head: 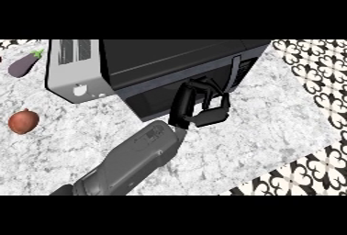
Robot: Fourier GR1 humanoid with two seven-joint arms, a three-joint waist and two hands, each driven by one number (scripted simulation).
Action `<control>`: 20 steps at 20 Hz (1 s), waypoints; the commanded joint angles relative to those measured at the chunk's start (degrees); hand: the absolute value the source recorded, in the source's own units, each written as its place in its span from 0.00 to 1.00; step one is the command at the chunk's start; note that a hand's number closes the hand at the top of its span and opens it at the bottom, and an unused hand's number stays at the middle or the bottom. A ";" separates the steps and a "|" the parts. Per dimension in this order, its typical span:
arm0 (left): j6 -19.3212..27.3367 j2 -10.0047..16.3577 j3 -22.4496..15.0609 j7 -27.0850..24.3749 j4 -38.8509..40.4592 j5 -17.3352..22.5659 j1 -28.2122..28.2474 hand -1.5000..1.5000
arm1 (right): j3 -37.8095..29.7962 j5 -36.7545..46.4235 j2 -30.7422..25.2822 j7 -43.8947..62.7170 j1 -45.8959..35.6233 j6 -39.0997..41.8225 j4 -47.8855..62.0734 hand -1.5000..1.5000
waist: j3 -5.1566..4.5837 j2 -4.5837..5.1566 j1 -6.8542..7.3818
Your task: Pick up the milk, place it into the microwave and close the microwave
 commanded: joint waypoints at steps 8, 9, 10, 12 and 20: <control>-1.80 0.01 0.88 -3.09 4.57 4.16 -3.76 1.00 | -3.10 -1.77 -4.49 0.80 -3.58 0.66 3.33 0.00 | 0.01 0.77 -0.51; -1.03 0.01 0.71 -2.87 4.42 4.54 -4.43 1.00 | -2.89 -1.83 -4.56 0.83 -3.74 0.86 3.72 0.00 | 0.11 0.78 -0.98; -1.57 0.01 0.51 -3.92 5.17 4.05 -4.28 1.00 | -3.39 -1.81 -5.29 1.02 -3.81 1.05 4.06 0.00 | 0.07 0.84 -0.69; -1.02 0.01 0.60 -4.05 5.03 4.99 -4.78 1.00 | -4.27 -0.95 -6.56 0.99 -4.50 0.87 4.30 0.00 | 0.05 0.72 -1.09; -1.08 0.01 -0.26 -6.06 5.56 7.30 -5.03 1.00 | -6.27 -0.54 -9.88 0.74 -6.86 1.47 7.00 0.00 | 0.12 0.90 -1.05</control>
